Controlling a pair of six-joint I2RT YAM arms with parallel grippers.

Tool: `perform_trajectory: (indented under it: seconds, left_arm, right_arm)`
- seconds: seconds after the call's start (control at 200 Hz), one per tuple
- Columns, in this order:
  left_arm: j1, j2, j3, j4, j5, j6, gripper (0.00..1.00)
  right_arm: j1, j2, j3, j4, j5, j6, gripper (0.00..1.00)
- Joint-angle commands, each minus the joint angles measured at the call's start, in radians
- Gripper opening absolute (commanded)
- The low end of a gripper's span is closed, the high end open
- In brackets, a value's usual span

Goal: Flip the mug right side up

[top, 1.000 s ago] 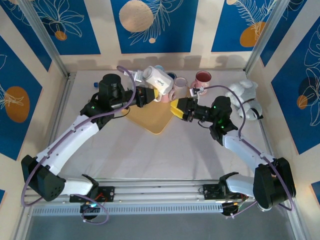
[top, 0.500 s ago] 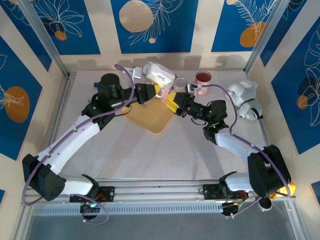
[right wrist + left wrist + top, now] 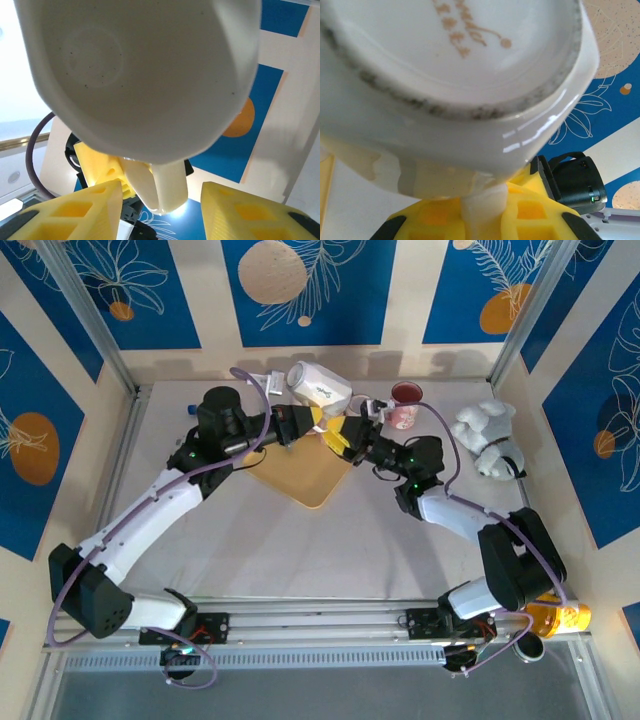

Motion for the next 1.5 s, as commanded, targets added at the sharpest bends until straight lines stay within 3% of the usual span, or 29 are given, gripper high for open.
perform_trajectory:
  seconds: [0.0,0.475,0.555,0.635,0.69,0.82,1.025,1.185,1.496]
  left_arm:
    - [-0.008,-0.009,0.008,0.146,0.024,0.003,0.00]
    - [-0.006,-0.009,-0.032,0.197,0.024,-0.001,0.00]
    - [-0.007,-0.013,-0.039,0.200,0.021,0.000,0.00]
    - [-0.007,-0.018,-0.049,0.209,0.016,0.000,0.00]
    - [-0.006,-0.023,-0.061,0.219,0.007,0.001,0.00]
    - [-0.007,-0.037,-0.069,0.205,0.004,0.020,0.26]
    - [-0.003,-0.062,-0.054,0.074,-0.032,0.076,0.49]
    - [0.016,-0.094,-0.070,0.010,-0.045,0.095,0.55]
    - [0.056,-0.138,-0.126,-0.040,-0.024,0.114,0.56]
  right_arm:
    - [0.015,0.027,0.047,0.084,0.035,0.018,0.42]
    - [0.053,0.097,0.103,0.157,0.126,0.032,0.24]
    - [0.053,0.094,0.100,0.156,0.130,0.025,0.16]
    - [0.052,0.090,0.096,0.149,0.130,0.010,0.01]
    - [0.051,0.081,0.097,0.131,0.128,-0.007,0.00]
    - [0.050,0.052,0.110,0.062,0.100,-0.078,0.00]
    - [0.040,-0.004,0.130,-0.057,0.067,-0.201,0.00]
    - [0.017,-0.036,0.122,-0.119,0.058,-0.251,0.00]
    - [-0.036,-0.107,0.122,-0.266,0.016,-0.355,0.00]
